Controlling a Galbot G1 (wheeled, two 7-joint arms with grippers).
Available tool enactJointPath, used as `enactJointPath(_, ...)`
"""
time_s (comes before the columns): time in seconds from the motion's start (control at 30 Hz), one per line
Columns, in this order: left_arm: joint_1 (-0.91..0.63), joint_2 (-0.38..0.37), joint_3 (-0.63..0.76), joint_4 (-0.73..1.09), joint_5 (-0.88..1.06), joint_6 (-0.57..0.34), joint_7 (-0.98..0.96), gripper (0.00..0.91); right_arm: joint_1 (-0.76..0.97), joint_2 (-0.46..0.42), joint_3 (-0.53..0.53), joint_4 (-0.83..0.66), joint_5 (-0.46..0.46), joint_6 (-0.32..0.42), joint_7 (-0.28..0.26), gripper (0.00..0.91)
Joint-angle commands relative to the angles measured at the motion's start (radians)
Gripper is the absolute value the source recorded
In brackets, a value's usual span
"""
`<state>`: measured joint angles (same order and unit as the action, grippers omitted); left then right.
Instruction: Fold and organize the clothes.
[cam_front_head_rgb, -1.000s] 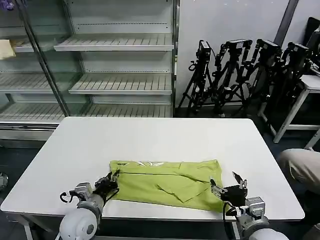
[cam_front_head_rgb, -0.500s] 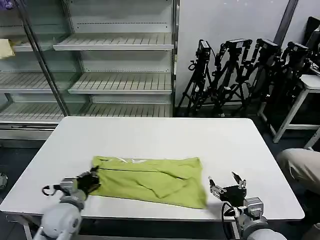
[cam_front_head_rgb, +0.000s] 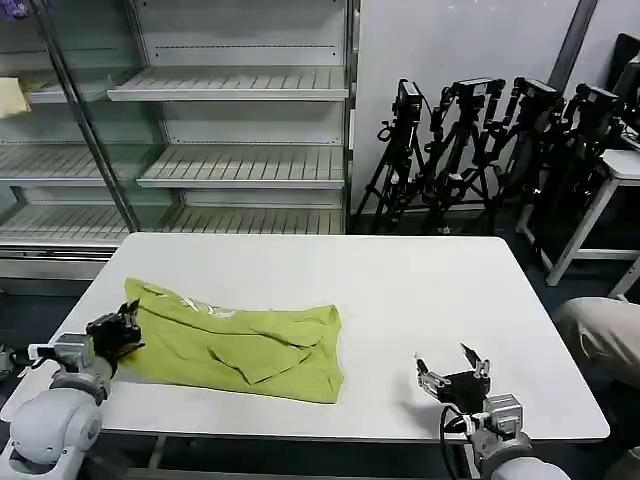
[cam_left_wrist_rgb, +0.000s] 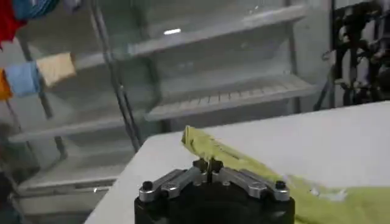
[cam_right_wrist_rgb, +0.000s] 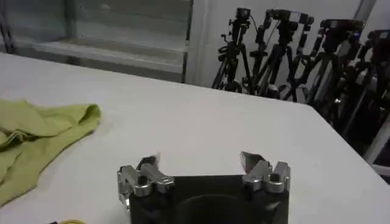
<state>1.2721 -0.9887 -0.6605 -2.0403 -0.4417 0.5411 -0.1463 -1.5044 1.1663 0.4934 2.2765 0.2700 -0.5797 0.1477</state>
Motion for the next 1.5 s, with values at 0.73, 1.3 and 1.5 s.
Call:
enactJointPath(0.73,-0.141,-0.216,0.627,-0.044,0.056,0.037,-0.070,0.010,-0.017,0.006,0.041,-0.002,-0.006,0.000,-0.001,0.907)
enactJointPath(1.3,-0.206,-0.260,0.628,0.025,-0.001,0.036,-0.109,0.907,-0.013,0.003,0.042,-0.006,-0.007,0.000,-0.002,0.907)
enactJointPath(1.5,-0.232,-0.281,0.615,-0.001,-0.087,0.000,-0.119,0.907,-0.009,0.009,0.033,-0.008,-0.010,0.000,-0.002,0.907)
